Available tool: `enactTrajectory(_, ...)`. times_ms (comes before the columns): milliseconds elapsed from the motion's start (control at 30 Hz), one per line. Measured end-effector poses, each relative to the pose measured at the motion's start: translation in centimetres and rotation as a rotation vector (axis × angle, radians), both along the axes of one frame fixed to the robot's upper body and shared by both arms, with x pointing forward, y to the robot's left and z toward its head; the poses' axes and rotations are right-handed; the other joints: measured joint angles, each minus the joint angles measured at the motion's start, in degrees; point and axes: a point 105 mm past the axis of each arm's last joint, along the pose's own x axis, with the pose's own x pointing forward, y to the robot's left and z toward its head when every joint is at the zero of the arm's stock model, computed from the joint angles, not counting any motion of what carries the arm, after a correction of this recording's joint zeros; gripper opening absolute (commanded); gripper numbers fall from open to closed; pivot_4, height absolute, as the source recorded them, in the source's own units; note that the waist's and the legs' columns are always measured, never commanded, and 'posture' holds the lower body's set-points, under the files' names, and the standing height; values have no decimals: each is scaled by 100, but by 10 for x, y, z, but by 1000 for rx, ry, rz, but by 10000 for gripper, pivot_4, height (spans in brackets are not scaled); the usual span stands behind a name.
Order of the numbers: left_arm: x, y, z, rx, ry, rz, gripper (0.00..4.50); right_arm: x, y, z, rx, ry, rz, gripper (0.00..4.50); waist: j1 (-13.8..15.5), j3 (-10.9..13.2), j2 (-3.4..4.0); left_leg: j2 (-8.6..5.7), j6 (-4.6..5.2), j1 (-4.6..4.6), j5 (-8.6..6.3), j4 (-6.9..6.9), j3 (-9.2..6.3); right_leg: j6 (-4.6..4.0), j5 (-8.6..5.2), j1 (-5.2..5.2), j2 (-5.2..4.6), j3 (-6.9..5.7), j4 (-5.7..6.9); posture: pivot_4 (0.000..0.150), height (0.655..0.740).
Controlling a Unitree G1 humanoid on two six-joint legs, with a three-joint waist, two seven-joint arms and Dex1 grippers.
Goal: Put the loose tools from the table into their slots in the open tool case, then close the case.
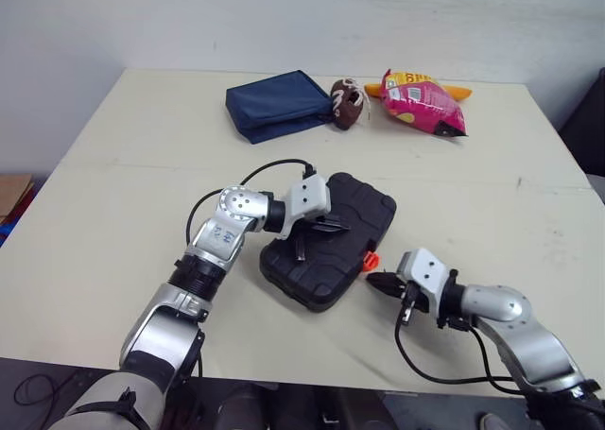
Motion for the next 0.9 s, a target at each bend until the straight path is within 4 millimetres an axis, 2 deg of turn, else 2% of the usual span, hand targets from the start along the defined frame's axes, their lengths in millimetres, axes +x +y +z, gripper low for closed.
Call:
enactTrajectory(300,-18,0,-11,8,44,-44,266,11,3,-3,-4,-69,38,0,-74,-77,9,2,-5,8,-2,-14,1,-2,-1,4,1,0,-5,1500,7400)
enactTrajectory(533,-19,1,-13,11,45,-44,266,10,-1,2,18,-68,69,0,-90,-97,37,2,-6,13,0,-29,1,-2,-1,4,2,2,-7,1500,7400)
enactTrajectory(667,-18,2,-14,10,46,-34,266,7,-4,12,11,-41,81,0,-92,-104,37,1,-3,30,5,-51,1,-3,-1,13,2,4,-16,1500,7400)
enactTrajectory(833,-17,8,-23,10,57,-5,266,17,0,36,48,-93,68,0,-165,-151,2,-1,-12,114,-5,-135,3,-17,-7,105,4,3,-69,1500,7400)
enactTrajectory(900,-18,9,-26,4,54,-2,266,16,12,48,81,-141,105,0,-177,-196,6,-1,-10,114,-3,-144,0,-19,-11,105,4,1,-72,1500,7400)
